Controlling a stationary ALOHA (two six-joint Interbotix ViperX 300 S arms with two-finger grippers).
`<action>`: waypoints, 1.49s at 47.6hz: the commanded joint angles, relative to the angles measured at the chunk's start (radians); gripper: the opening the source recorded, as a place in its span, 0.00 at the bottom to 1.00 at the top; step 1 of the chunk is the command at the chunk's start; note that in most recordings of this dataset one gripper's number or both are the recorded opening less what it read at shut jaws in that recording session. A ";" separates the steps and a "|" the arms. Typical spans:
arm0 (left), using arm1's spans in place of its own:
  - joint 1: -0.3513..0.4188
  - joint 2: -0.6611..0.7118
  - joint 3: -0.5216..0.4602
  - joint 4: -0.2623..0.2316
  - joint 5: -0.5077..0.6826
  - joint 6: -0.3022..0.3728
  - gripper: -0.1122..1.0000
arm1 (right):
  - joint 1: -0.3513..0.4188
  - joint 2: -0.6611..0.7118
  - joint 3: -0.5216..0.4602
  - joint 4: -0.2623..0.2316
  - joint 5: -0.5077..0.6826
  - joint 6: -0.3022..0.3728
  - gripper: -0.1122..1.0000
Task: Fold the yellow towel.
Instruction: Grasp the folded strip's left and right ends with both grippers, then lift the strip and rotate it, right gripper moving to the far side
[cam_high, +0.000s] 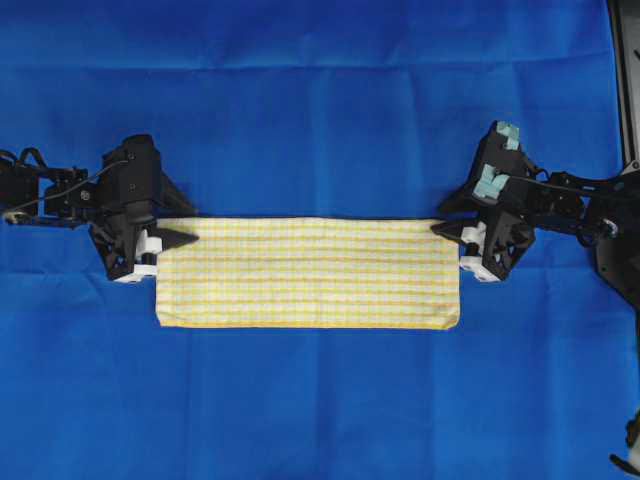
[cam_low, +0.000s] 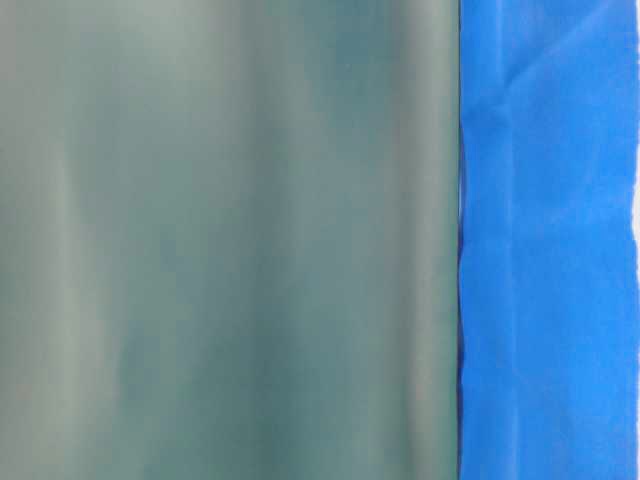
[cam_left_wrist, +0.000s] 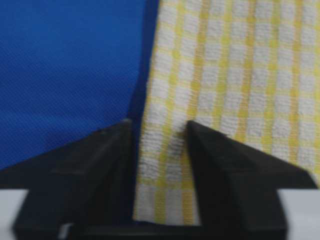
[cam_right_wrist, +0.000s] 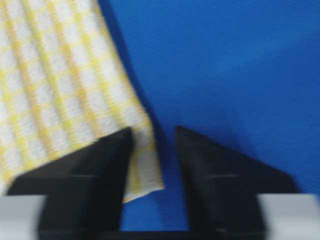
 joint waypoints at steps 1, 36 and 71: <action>0.000 -0.006 -0.011 -0.002 0.032 -0.003 0.37 | 0.014 -0.005 -0.011 -0.009 0.003 -0.002 0.33; -0.003 -0.262 -0.133 -0.002 0.396 0.000 0.12 | 0.017 -0.249 -0.015 -0.014 0.058 0.005 0.12; -0.006 -0.543 -0.158 0.002 0.581 0.009 0.12 | -0.048 -0.537 -0.060 -0.017 0.258 -0.095 0.12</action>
